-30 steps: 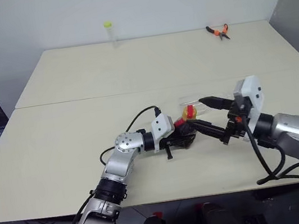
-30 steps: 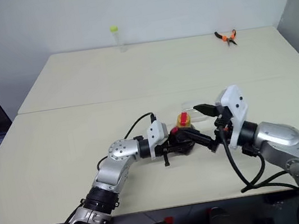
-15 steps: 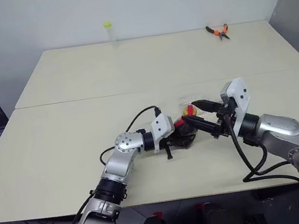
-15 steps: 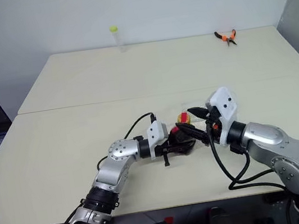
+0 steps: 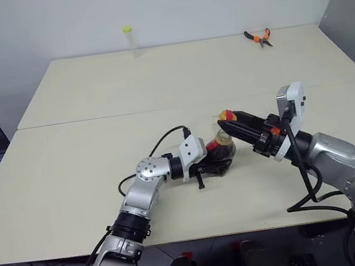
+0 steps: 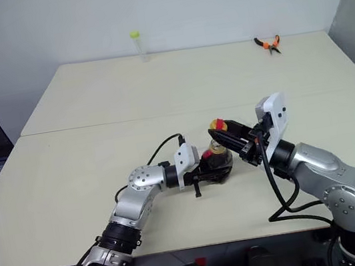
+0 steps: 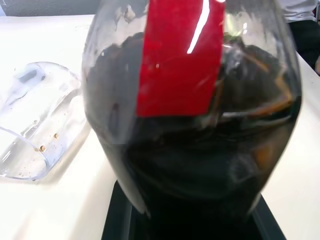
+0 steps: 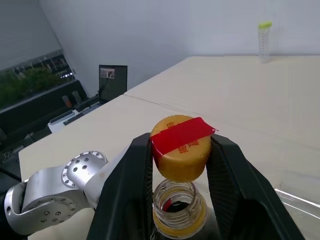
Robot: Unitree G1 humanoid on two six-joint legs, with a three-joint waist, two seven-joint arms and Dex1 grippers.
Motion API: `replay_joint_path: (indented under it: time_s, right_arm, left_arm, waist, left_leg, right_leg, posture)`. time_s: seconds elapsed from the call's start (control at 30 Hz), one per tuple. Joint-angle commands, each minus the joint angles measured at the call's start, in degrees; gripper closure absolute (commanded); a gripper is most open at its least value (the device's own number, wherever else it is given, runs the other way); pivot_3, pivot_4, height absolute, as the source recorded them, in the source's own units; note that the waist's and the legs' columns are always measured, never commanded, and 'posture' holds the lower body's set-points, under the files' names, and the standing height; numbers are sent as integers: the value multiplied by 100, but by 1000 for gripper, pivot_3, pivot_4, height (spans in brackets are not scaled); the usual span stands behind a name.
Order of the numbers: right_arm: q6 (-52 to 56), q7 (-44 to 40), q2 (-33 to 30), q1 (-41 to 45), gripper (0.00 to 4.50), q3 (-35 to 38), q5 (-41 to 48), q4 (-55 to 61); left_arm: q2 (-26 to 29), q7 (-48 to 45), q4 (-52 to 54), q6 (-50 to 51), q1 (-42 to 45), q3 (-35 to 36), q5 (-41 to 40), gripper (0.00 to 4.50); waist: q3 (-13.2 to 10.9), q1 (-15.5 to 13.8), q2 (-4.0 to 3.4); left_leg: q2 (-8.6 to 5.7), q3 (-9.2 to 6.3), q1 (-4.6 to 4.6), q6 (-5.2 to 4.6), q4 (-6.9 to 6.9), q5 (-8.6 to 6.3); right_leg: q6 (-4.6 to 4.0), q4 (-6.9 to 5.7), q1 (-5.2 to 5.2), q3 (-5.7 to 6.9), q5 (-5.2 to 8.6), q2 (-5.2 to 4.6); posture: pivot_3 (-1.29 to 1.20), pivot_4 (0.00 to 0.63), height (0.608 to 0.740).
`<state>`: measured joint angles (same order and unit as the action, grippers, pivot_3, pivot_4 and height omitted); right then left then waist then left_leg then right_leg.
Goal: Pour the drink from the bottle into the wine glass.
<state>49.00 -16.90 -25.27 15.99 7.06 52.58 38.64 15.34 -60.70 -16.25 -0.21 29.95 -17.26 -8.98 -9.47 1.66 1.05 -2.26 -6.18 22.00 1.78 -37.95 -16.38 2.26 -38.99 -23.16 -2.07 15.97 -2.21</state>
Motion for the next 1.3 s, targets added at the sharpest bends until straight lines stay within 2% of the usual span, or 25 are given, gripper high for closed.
replay_joint_path:
  time_s: [0.03,0.2,0.33,0.43,0.7,0.73,0.77,1.0,1.23,1.3]
  right_arm:
    - [-487,-118,-694,-562,3280,386,-902,122]
    - [-1314,-348,-1049,-1764,3280,909,-1791,-27]
    - [-1877,-598,-990,-2697,3280,1115,-2278,-354]
    - [-2164,-628,-808,-2935,3280,996,-2547,-774]
    - [-2461,-894,-609,-2818,3280,771,-2895,-1801]
    - [-2462,-937,-604,-2825,2565,756,-2913,-1873]
    - [-2475,-970,-595,-2833,2371,741,-2944,-1952]
    - [-2371,-1159,-606,-2982,20,670,-3002,-2124]
    - [-2377,-1160,-677,-3169,0,955,-3025,-2157]
    - [-2352,-1248,-781,-3178,0,1066,-2878,-1690]
  left_arm:
    - [-27,20,161,-67,-6,86,-69,3852]
    - [-18,-52,419,-3,-19,122,-203,3852]
    - [-63,-158,593,112,-1,121,-343,3852]
    - [-87,-253,652,121,21,66,-390,3852]
    - [-181,-328,521,82,167,65,-361,3852]
    - [-184,-329,514,77,170,68,-357,3852]
    - [-188,-327,508,74,171,72,-352,3852]
    - [-179,-290,516,64,135,105,-334,3852]
    - [-163,-110,540,44,94,189,-325,3852]
    - [-166,101,517,51,100,344,-343,3852]
  waist:
    - [1,-38,1]
    - [3,-28,0]
    - [3,-12,0]
    - [4,10,-2]
    - [6,1,-6]
    - [7,1,-7]
    - [6,1,-6]
    - [7,1,-6]
    - [8,-19,-6]
    - [8,-39,-6]
  left_leg:
    - [-2,0,1,0,0,0]
    - [-4,12,0,0,1,0]
    - [2,11,-2,0,3,0]
    - [1,22,-11,0,1,0]
    - [1,25,-13,0,1,0]
    - [0,25,-13,0,1,0]
    - [1,25,-13,0,1,0]
    - [1,22,-14,0,0,0]
    - [0,17,-15,0,-1,0]
    - [-2,15,-16,0,-3,0]
  right_leg:
    - [0,1,0,2,0,-1]
    - [6,1,1,-1,3,-3]
    - [6,-2,1,-1,3,4]
    - [6,-6,5,-11,3,4]
    - [6,-5,7,-11,3,5]
    - [6,-5,7,-11,3,5]
    - [6,-5,7,-11,3,5]
    - [6,-4,9,-10,3,5]
    - [6,-1,16,-9,3,3]
    - [7,2,21,-9,3,0]
  posture:
    - [0,150,740]
    - [0,150,740]
    - [0,150,740]
    - [0,150,740]
    - [0,150,740]
    - [0,150,740]
    - [0,150,740]
    - [0,150,740]
    - [0,150,740]
    - [0,150,740]
